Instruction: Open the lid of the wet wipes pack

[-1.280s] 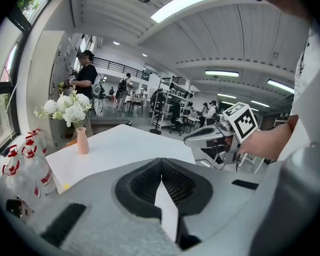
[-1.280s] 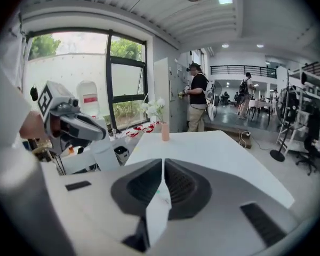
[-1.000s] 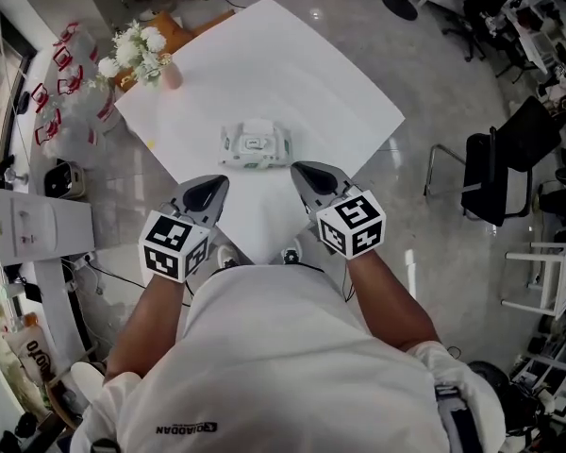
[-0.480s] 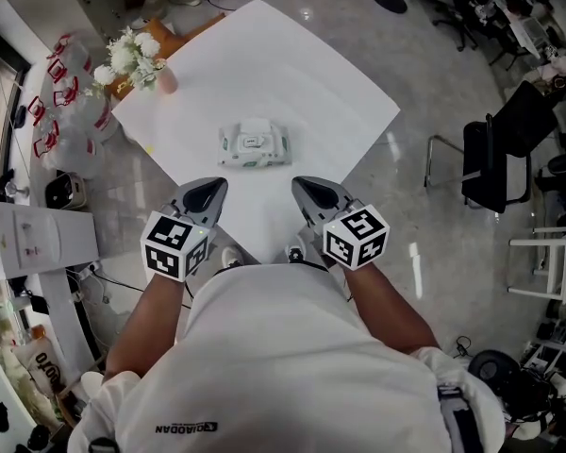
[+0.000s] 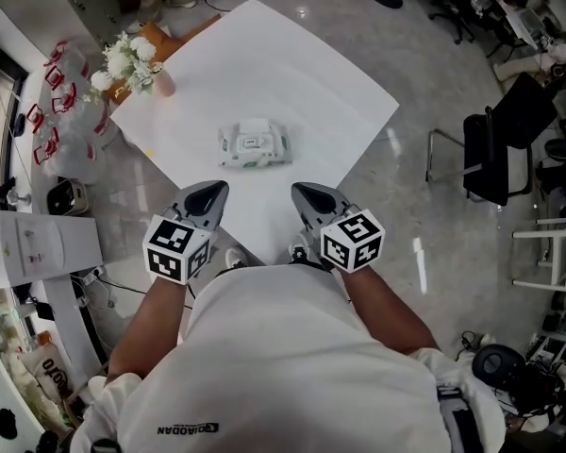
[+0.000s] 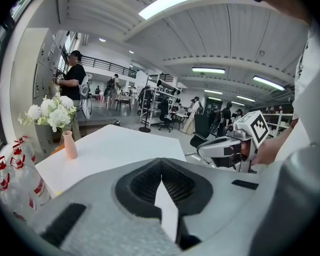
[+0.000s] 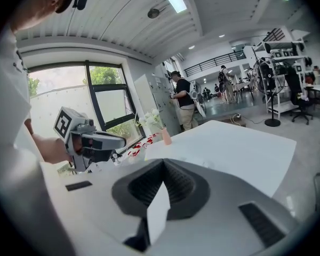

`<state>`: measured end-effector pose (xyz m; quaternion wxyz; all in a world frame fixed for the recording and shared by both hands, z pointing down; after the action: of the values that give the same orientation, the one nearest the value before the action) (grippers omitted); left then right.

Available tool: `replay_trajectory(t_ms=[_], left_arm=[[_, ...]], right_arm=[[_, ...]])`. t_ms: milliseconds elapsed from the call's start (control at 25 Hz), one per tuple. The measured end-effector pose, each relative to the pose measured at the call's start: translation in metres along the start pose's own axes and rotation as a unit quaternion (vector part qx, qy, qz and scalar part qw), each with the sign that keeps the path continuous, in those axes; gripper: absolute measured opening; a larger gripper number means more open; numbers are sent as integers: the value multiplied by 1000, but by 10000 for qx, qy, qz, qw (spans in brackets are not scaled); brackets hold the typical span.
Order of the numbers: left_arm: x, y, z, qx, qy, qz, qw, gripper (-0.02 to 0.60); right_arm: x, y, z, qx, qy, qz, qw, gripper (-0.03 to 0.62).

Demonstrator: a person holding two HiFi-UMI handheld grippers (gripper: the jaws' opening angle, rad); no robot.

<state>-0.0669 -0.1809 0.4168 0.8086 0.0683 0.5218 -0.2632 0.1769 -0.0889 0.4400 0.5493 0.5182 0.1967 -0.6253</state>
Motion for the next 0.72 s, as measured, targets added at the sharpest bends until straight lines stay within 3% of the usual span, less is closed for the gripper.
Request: replay_trajectory(t_ms=[720], left_arm=[[0, 2, 1, 16, 62, -14, 10000, 8]], right_arm=[[7, -1, 2, 45, -10, -132, 9999, 5]])
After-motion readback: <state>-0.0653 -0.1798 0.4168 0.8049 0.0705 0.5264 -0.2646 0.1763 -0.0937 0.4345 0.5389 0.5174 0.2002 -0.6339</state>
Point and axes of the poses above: the fingertips, and each gripper's own axes: z forward along the fingers, y to its right, x out of its top, the point moved 10 cm from there along -z, backward along the fingers, and after that the axes turned 1 degree about z, right-handed, at the moved point
